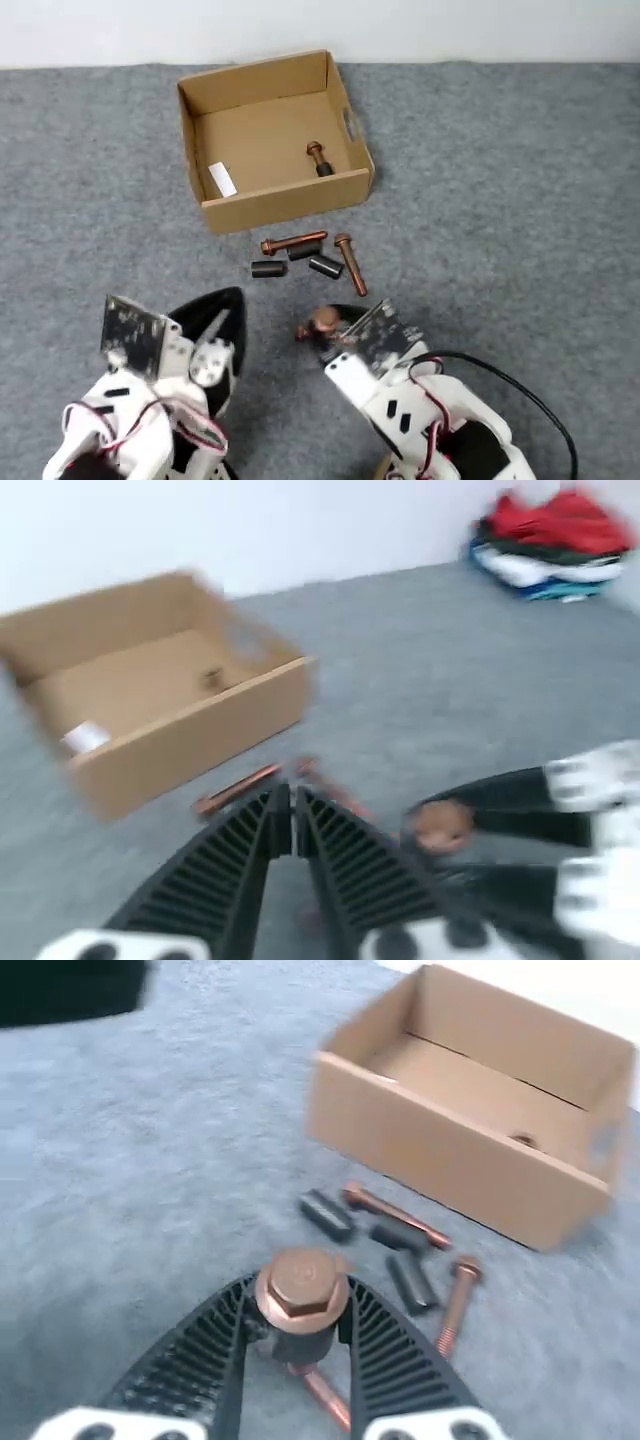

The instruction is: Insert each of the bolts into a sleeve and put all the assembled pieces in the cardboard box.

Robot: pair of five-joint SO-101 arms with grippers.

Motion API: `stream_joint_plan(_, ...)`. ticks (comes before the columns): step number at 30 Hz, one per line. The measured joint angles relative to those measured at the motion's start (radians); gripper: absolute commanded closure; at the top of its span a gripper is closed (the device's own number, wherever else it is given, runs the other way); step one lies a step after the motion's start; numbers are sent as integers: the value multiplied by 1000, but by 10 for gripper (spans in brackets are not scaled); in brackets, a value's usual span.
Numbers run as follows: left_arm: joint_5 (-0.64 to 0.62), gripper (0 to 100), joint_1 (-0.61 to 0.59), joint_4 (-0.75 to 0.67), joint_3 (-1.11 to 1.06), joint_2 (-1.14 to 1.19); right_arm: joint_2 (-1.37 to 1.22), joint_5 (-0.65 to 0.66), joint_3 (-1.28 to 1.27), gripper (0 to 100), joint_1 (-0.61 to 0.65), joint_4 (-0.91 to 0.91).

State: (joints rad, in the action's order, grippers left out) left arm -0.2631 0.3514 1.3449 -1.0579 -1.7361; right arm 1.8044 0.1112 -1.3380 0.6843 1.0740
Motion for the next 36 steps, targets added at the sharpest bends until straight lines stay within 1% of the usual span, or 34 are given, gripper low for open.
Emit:
stream_joint_plan(4,11,995,-216,-3,-158,0,0,-147,0,990,-176,0)
stream_joint_plan(7,74,995,-327,-57,-253,2,0,-195,0,990,-258,0)
stream_joint_plan(11,123,995,-393,-144,-405,2,0,-203,0,991,-278,0)
stream_joint_plan(14,127,995,-399,-196,-497,12,-34,-203,15,991,-287,0)
stream_joint_plan(17,130,995,-405,-258,-572,14,-126,-203,84,991,-290,0)
stream_joint_plan(21,130,995,-410,-307,-634,15,-350,-203,239,991,-285,-49)
stream_joint_plan(27,129,995,-410,-313,-635,15,-806,-203,531,991,-285,-267)
stream_joint_plan(32,87,995,-410,-316,-635,15,-1223,-203,786,991,-287,-437)
stream_joint_plan(36,86,995,-410,-316,-635,15,-1544,-203,1013,991,-285,-514)
